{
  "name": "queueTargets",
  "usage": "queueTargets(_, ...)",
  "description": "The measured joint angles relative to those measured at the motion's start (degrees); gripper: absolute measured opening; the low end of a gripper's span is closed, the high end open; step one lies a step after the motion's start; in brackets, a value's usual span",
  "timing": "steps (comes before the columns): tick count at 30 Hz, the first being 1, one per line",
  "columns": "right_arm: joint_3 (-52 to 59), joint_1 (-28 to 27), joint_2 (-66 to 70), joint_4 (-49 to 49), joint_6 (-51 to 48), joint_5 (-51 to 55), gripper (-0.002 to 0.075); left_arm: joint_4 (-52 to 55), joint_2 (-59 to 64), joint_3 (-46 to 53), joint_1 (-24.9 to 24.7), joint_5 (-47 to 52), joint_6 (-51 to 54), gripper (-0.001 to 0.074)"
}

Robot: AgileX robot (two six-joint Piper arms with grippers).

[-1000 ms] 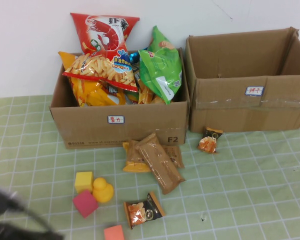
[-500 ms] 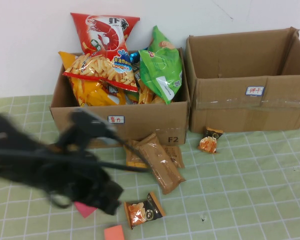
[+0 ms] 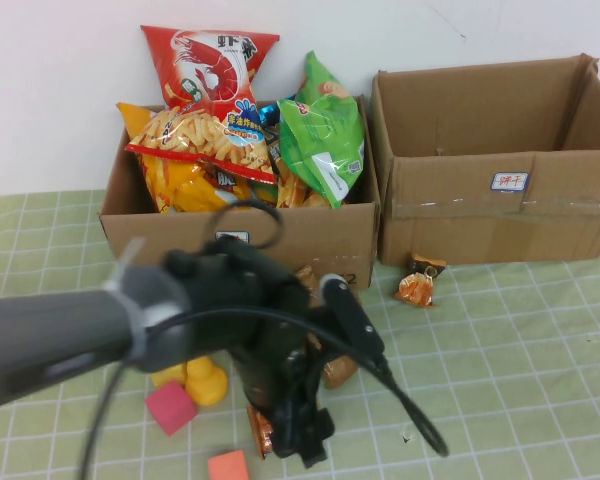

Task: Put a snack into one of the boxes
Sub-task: Pick up the biscuit, then place the biscuit in the biscuit box

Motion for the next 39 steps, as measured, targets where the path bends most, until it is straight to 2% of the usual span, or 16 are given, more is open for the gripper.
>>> queueTargets(5, 0.0, 0.0, 0.0, -0.36, 0.0, -0.51, -0.0002, 4.15, 7.62, -5.32, -0.68, 1.31, -4.81, 0.0585)
queueTargets(17, 0.08, 0.0, 0.0, -0.71, 0.04, -0.63, -0.0002, 9.99, 15.03, -10.21, -0.7, 4.52, -7.0, 0.0587)
queueTargets(21, 0.08, 0.0, 0.0, -0.71, 0.04, -0.63, -0.0002, 10.02, 15.03, -10.21, -0.8, 4.52, -6.47, 0.0532)
queueTargets(27, 0.22, 0.0, 0.0, -0.71, 0.04, -0.63, -0.0002, 10.02, 15.16, -10.21, -0.91, 4.52, -5.81, 0.0361)
queueTargets(29, 0.22, 0.0, 0.0, -0.74, 0.04, -0.63, -0.0002, 10.27, 15.16, -10.21, -0.91, 4.52, -5.67, 0.0361)
queueTargets(32, 0.22, 0.0, 0.0, -0.74, 0.04, -0.63, -0.0002, 10.17, 15.63, -14.94, -0.91, 9.98, -5.67, 0.0361)
queueTargets(36, 0.22, 0.0, 0.0, -0.74, 0.04, -0.63, -0.0002, 8.82, 15.63, -23.37, -1.01, 12.41, -5.55, 0.0361)
queueTargets(39, 0.22, 0.0, 0.0, -0.74, 0.04, -0.63, -0.0002, 7.89, 15.63, -31.58, -1.26, 10.71, -5.31, 0.0361)
